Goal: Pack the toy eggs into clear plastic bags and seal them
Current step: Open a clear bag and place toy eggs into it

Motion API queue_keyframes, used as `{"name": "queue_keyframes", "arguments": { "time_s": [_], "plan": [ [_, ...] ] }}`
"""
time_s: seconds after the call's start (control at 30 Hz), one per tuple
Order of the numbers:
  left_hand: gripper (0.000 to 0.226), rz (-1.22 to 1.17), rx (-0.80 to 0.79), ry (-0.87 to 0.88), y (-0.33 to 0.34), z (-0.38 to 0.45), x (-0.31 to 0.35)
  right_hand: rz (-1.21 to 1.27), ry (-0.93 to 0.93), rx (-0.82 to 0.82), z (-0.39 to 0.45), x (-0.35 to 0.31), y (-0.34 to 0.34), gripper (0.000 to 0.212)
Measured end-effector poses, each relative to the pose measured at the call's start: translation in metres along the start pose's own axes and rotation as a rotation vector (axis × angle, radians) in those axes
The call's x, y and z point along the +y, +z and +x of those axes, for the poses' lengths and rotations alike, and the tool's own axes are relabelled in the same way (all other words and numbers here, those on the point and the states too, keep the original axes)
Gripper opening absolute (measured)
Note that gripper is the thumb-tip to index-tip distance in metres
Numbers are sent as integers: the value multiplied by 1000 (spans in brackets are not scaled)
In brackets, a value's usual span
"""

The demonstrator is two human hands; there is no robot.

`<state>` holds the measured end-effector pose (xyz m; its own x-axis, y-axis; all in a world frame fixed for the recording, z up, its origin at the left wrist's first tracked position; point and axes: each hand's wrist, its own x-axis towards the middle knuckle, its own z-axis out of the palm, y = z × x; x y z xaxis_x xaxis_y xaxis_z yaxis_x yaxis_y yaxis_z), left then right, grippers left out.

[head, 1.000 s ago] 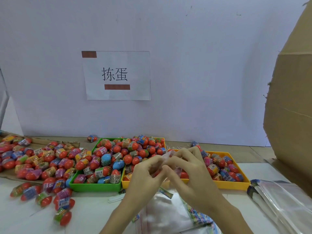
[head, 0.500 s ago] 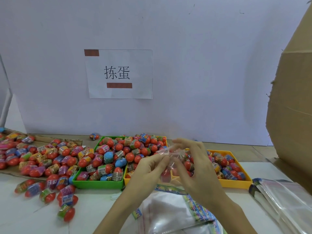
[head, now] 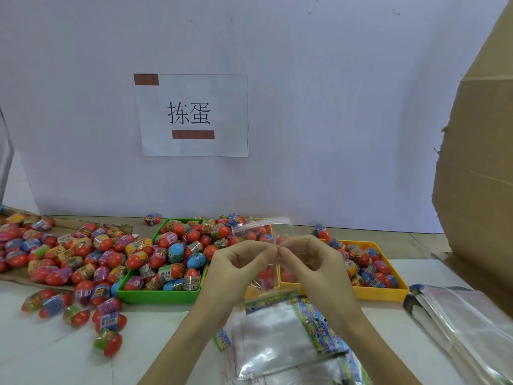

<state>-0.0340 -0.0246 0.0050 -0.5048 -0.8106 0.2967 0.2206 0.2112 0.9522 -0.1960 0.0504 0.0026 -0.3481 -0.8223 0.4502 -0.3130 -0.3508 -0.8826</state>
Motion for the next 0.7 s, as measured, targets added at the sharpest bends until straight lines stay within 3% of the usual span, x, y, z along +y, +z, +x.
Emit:
{"name": "queue_keyframes", "arguments": {
  "time_s": [0.23, 0.37, 0.5, 0.7],
  "plan": [
    [20, 90, 81, 136, -1, -1, 2, 32, -103, 67, -1, -4, 6, 6],
    [16, 117, -41, 64, 2, -4, 1, 9, -99, 126, 2, -1, 0, 6],
    [18, 43, 17, 10, 1, -1, -3, -10, -86, -19, 14, -7, -11, 15],
    [16, 16, 93, -10, -2, 3, -5, -352, -72, 86, 78, -2, -59, 18]
  ]
}}
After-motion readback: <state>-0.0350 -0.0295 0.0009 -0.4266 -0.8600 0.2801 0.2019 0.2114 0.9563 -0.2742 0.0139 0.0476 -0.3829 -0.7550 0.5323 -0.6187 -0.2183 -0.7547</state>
